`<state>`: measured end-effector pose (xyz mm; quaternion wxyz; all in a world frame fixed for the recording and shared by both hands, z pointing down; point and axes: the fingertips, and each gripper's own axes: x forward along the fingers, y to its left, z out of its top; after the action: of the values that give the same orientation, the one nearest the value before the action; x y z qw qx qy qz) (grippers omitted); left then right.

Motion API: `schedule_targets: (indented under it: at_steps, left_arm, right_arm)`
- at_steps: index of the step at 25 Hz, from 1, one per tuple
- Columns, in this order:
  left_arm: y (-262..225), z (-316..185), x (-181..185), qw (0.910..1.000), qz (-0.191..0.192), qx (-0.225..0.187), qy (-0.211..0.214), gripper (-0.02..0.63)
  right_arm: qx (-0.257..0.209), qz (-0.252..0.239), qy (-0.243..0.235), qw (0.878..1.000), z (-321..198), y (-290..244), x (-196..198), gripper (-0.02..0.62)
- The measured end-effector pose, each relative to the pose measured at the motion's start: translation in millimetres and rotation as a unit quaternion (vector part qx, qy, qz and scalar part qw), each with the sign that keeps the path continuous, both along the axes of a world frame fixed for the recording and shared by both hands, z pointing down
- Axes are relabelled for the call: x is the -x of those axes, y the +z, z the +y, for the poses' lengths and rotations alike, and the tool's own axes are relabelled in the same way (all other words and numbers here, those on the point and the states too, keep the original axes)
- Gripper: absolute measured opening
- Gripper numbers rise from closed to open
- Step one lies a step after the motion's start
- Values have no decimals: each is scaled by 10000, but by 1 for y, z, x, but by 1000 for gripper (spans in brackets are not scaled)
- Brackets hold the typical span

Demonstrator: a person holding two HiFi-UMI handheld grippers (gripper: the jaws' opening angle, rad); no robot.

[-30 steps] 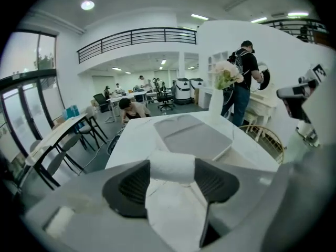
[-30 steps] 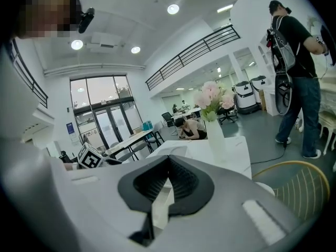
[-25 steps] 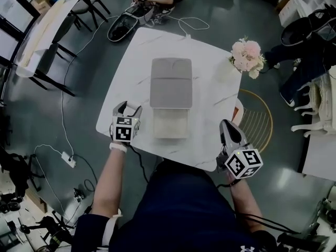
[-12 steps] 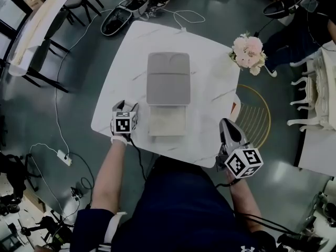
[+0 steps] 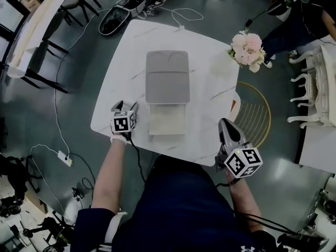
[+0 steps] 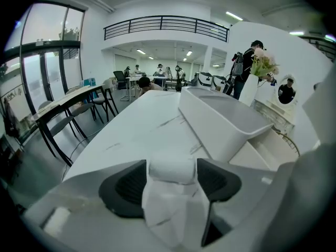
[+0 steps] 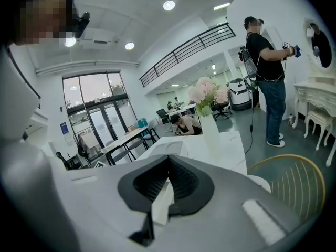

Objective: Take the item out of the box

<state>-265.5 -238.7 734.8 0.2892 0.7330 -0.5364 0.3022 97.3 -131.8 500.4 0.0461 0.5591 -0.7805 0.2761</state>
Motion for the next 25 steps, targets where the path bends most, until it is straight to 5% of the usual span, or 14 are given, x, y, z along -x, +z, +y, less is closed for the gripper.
schedule_targets:
  at_steps: [7,16,20,25]
  left_arm:
    - [-39,3,-1,9988,-34,-480,0,337]
    - [-152,-2,-15,9871,95,-1591,137,337]
    - [-213,4,-33,9757,173,-2165,279,301]
    - [-303,23,-56,9483,311,-3143,319,171]
  right_arm:
    - [-78,-54,-87,9999,0,-3,4,3]
    - [-349,-148,-284,9989,-13,-18,10,3]
    - [-533,-162,-323,9979,-20,-31,12,3]
    - [-962,56,-389,9946,-28,-60,15,3]
